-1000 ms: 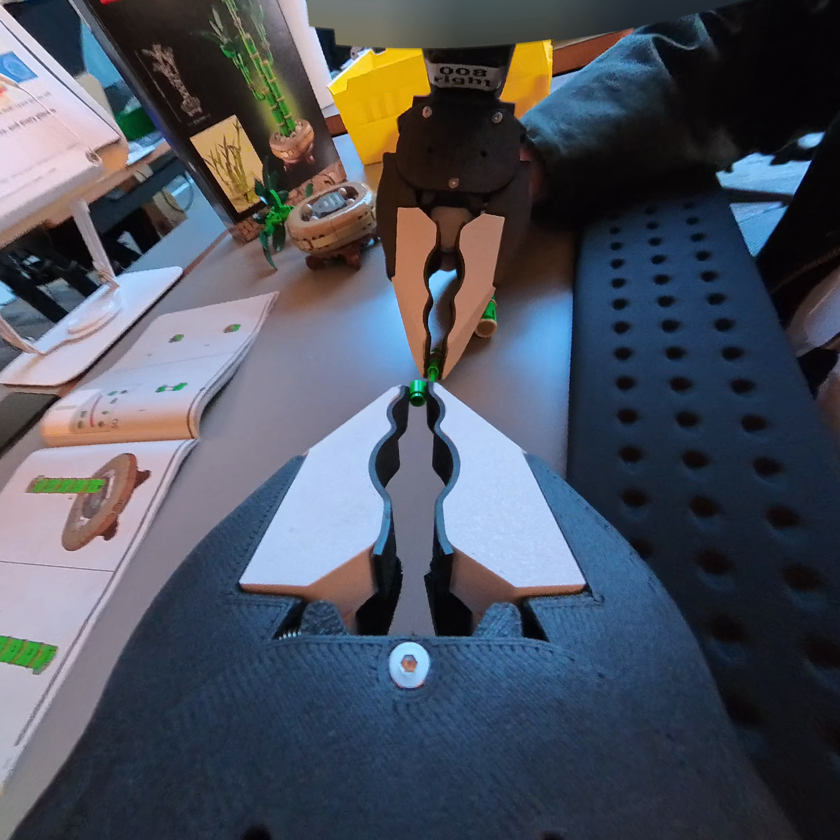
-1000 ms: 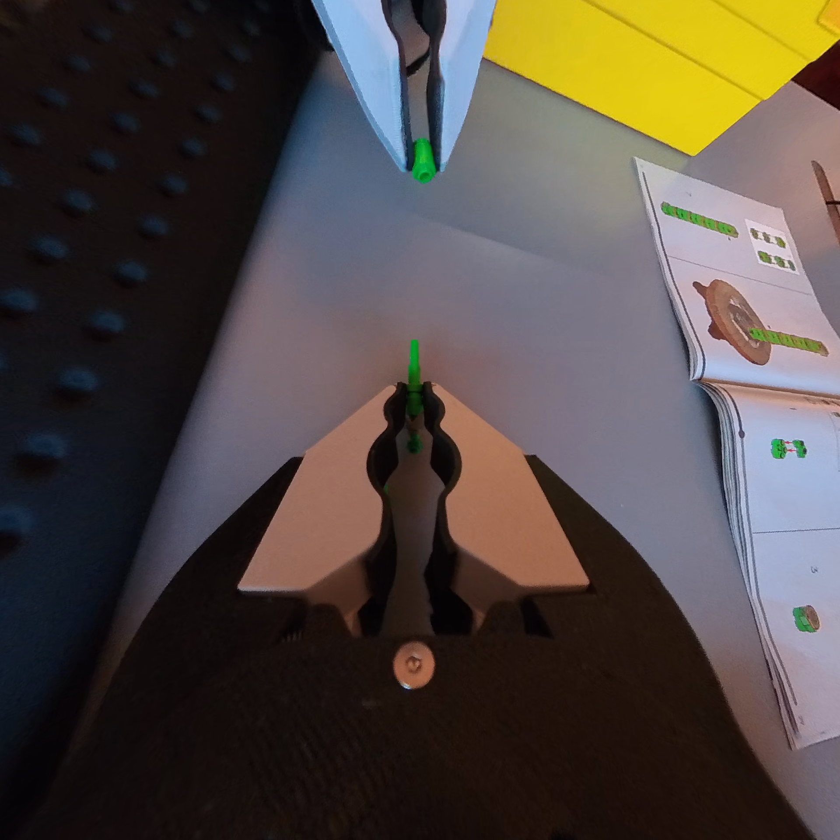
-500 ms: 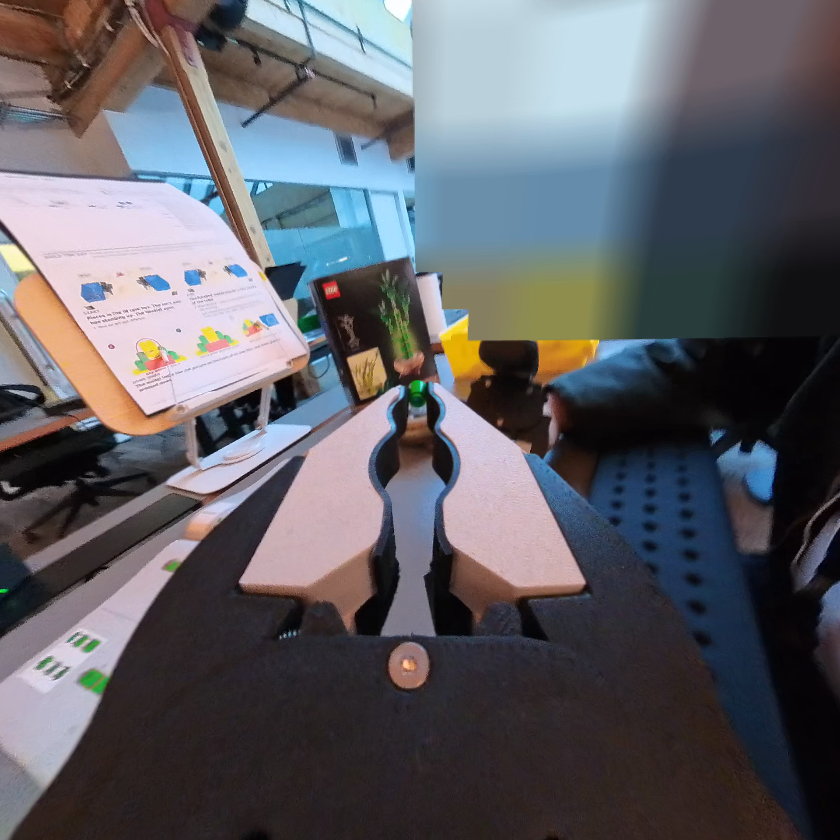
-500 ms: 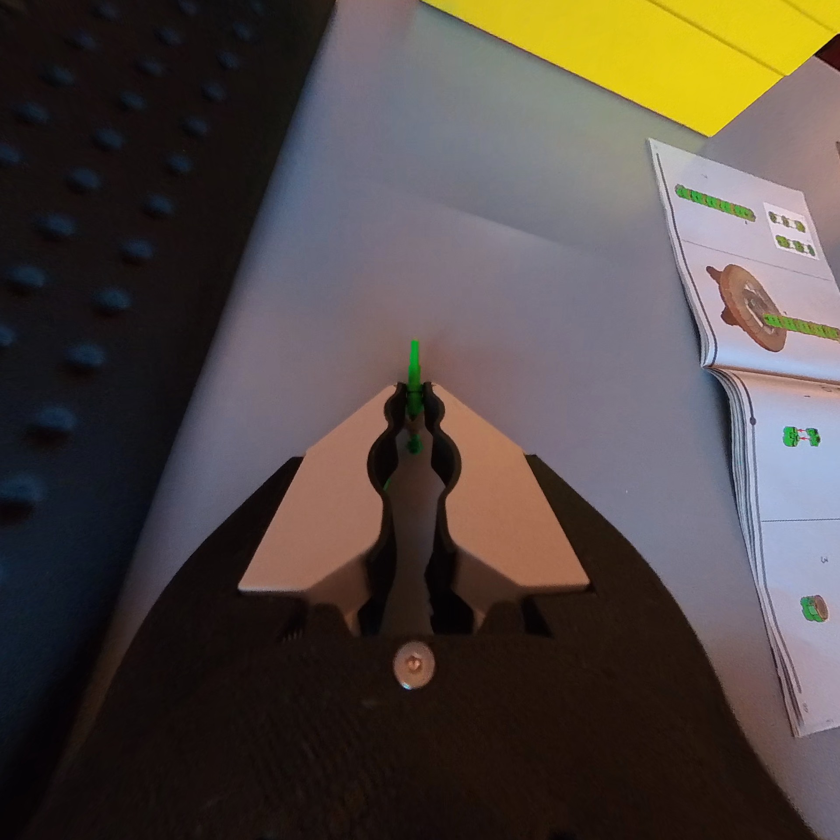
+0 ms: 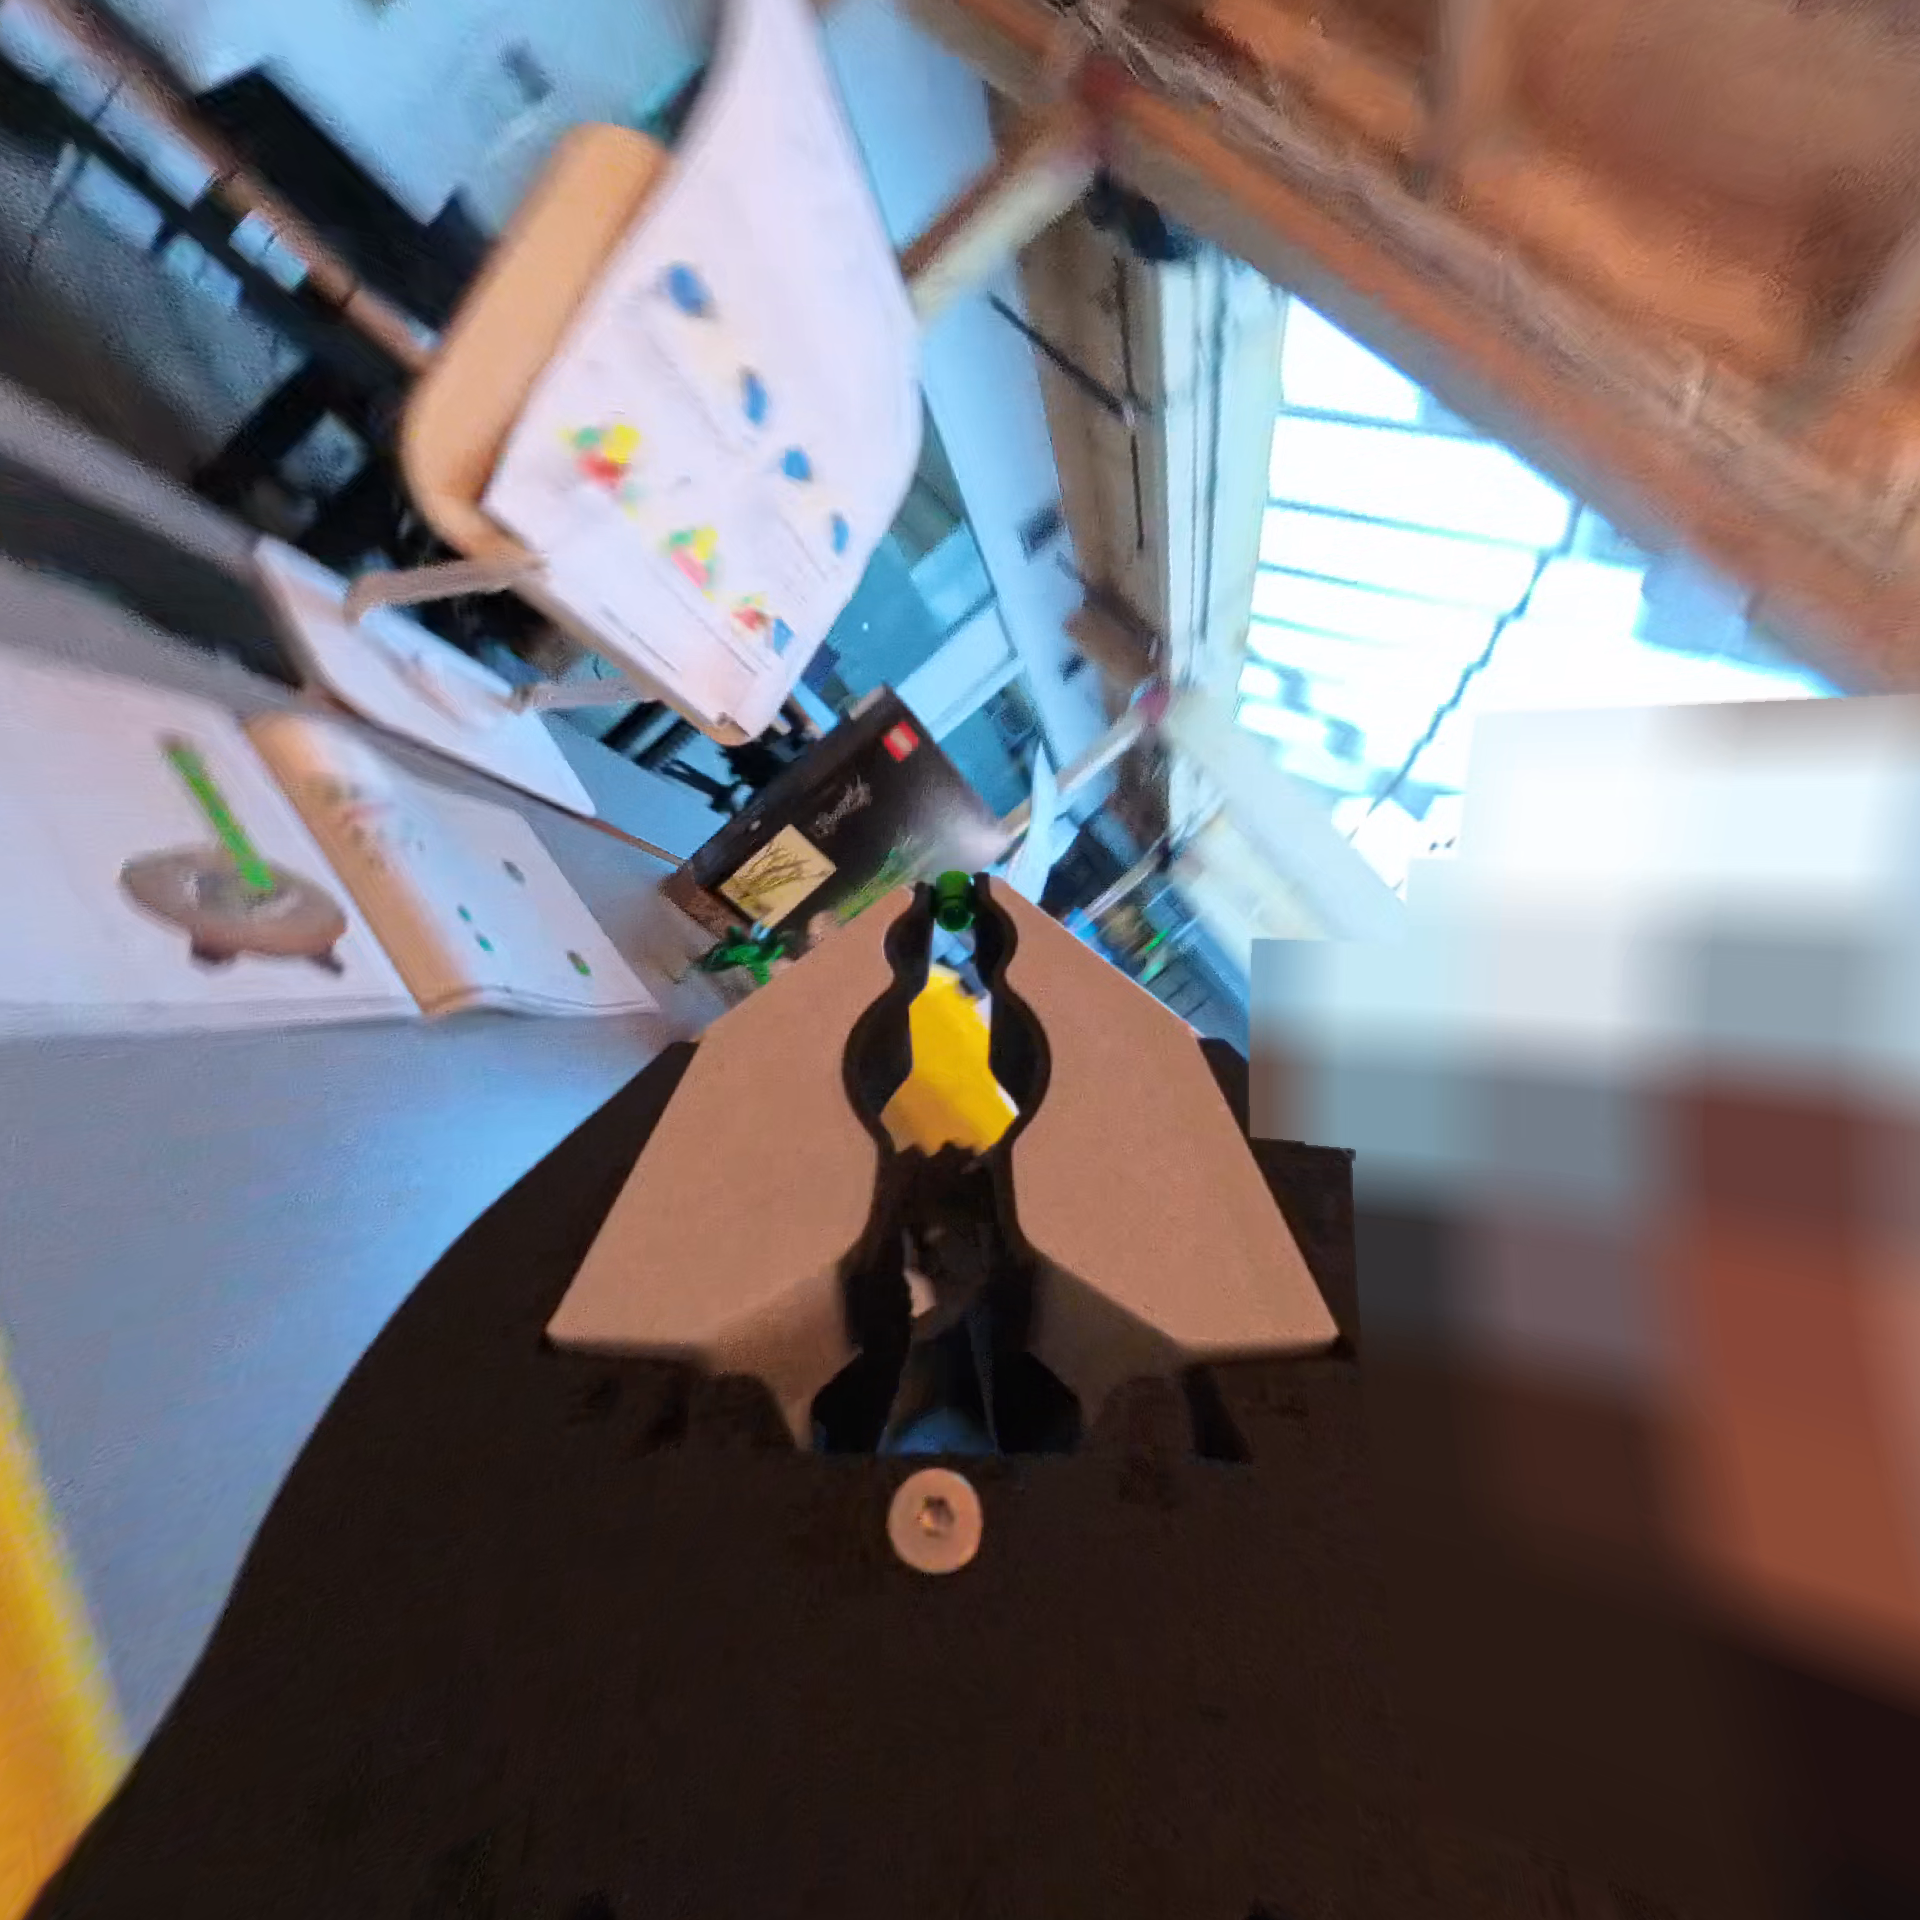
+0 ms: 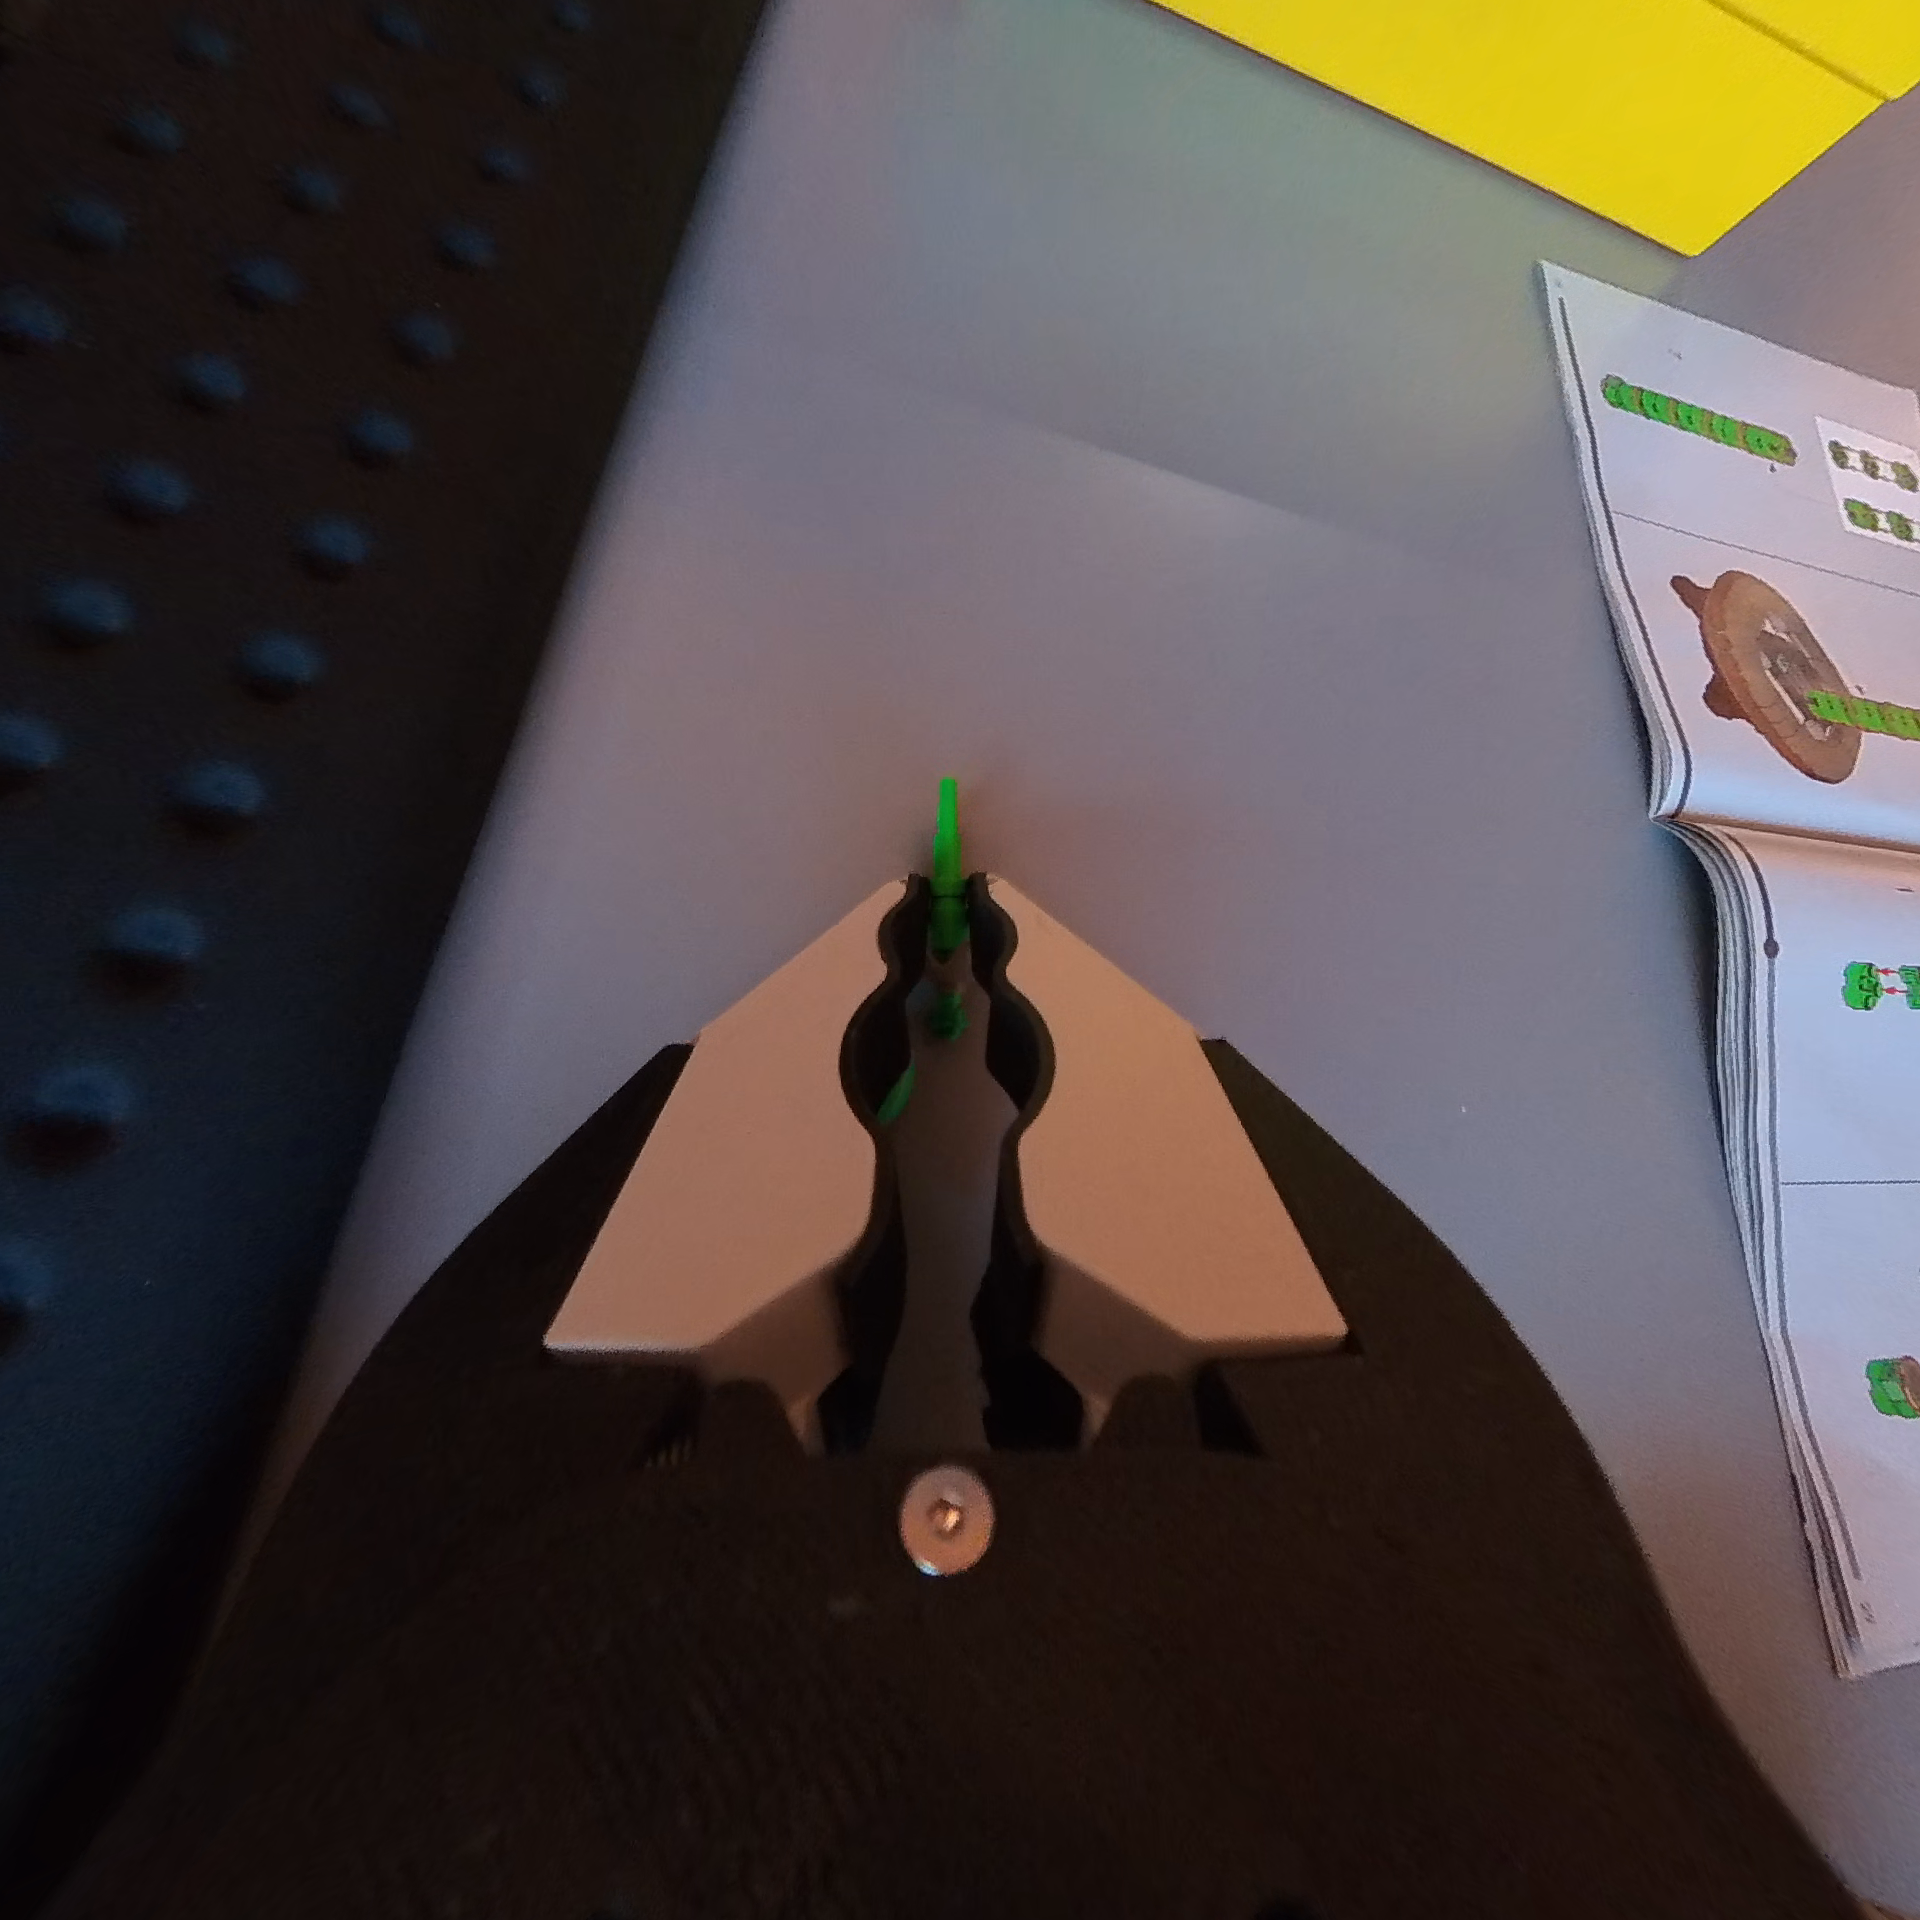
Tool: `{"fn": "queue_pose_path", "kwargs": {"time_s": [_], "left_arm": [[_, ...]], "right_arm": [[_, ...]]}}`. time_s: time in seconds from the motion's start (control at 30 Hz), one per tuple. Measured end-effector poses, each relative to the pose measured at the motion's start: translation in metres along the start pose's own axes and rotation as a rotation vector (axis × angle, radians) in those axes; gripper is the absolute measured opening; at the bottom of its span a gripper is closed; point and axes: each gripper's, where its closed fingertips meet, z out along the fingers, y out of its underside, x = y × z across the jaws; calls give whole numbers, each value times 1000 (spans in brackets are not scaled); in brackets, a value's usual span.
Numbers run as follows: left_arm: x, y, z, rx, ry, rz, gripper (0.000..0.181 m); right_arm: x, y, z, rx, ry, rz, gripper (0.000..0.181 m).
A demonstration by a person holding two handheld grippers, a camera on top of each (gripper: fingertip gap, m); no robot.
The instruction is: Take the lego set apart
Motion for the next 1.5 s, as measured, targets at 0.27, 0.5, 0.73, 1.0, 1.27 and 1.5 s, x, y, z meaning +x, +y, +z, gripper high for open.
{"fn": "queue_pose_path", "kwargs": {"time_s": [0.27,0.5,0.73,1.0,1.27,1.5], "left_arm": [[-86,-57,-53,115,-189,-333,5],[-164,-58,-89,-245,-648,-47,6],[-218,-52,-133,-735,-1166,339,44],[-192,-74,-97,-534,-1099,509,54],[-44,70,39,-505,-291,519,39],[-44,187,89,-669,-72,688,21]], "right_arm": [[-2,0,0,-5,-15,3,7],[-3,0,0,-7,-18,3,7],[-3,1,-1,-4,-30,14,7],[-2,1,-1,-11,-7,-14,7],[26,-32,-23,169,190,-69,6],[32,-55,-52,328,272,-101,6]]}}
